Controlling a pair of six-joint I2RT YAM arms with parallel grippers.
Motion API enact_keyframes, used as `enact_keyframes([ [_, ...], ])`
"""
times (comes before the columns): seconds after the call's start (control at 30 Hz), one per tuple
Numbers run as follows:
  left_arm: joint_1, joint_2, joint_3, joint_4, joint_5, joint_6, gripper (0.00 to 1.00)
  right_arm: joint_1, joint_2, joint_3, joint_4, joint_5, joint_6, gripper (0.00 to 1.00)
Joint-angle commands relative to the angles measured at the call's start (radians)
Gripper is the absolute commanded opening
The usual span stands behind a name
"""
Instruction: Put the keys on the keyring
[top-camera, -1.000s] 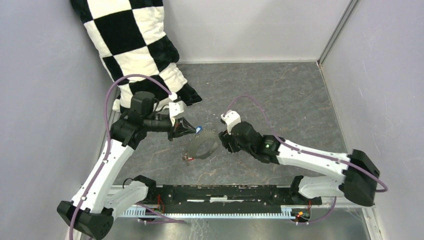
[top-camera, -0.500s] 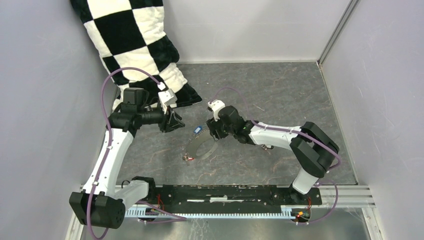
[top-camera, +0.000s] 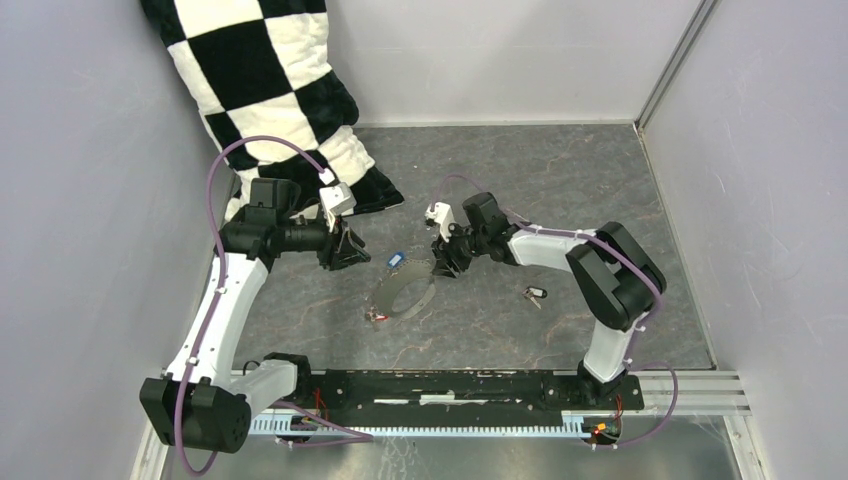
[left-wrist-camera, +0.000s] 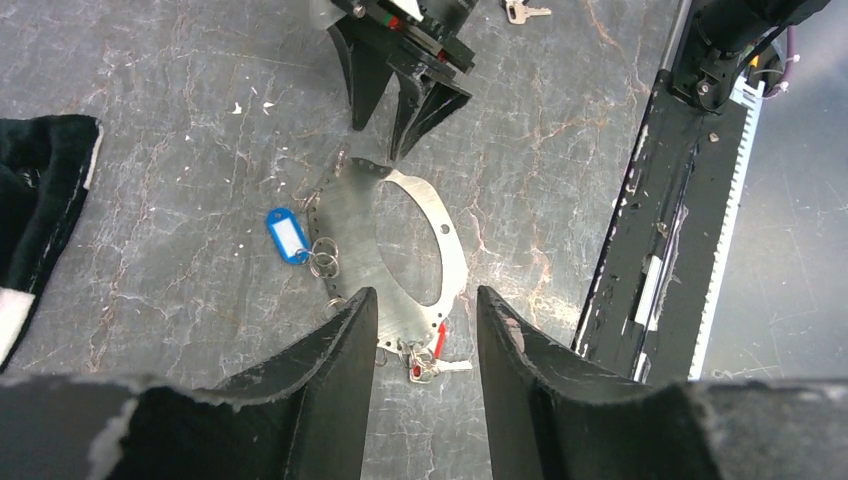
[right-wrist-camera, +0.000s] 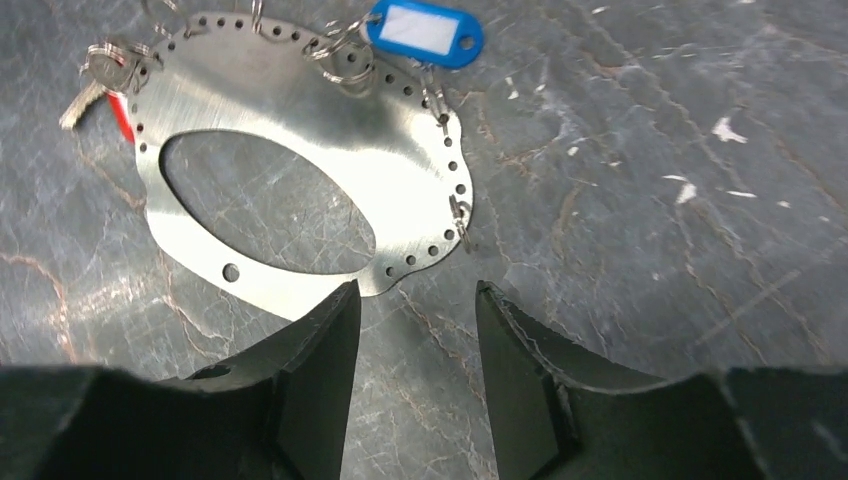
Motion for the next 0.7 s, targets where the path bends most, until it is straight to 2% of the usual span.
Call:
enact_keyframes([
  [0.0, 0.002, -0.005, 0.040, -0.019, 0.043, 0.046, 0.47, -0.021, 0.061, 0.089, -0.035, -0.122, -0.117, 0.51],
  [0.53, 0.001, -0.005, 0.053, -0.020, 0.060, 0.025, 0.45, -0.022, 0.159, 0.182, -0.038, -0.132, -0.202, 0.48],
  [0.67, 0.002, -0.004, 0.056, -0.021, 0.060, 0.023, 0.44, -0.021, 0.190, 0.221, -0.068, -0.138, -0.217, 0.44],
])
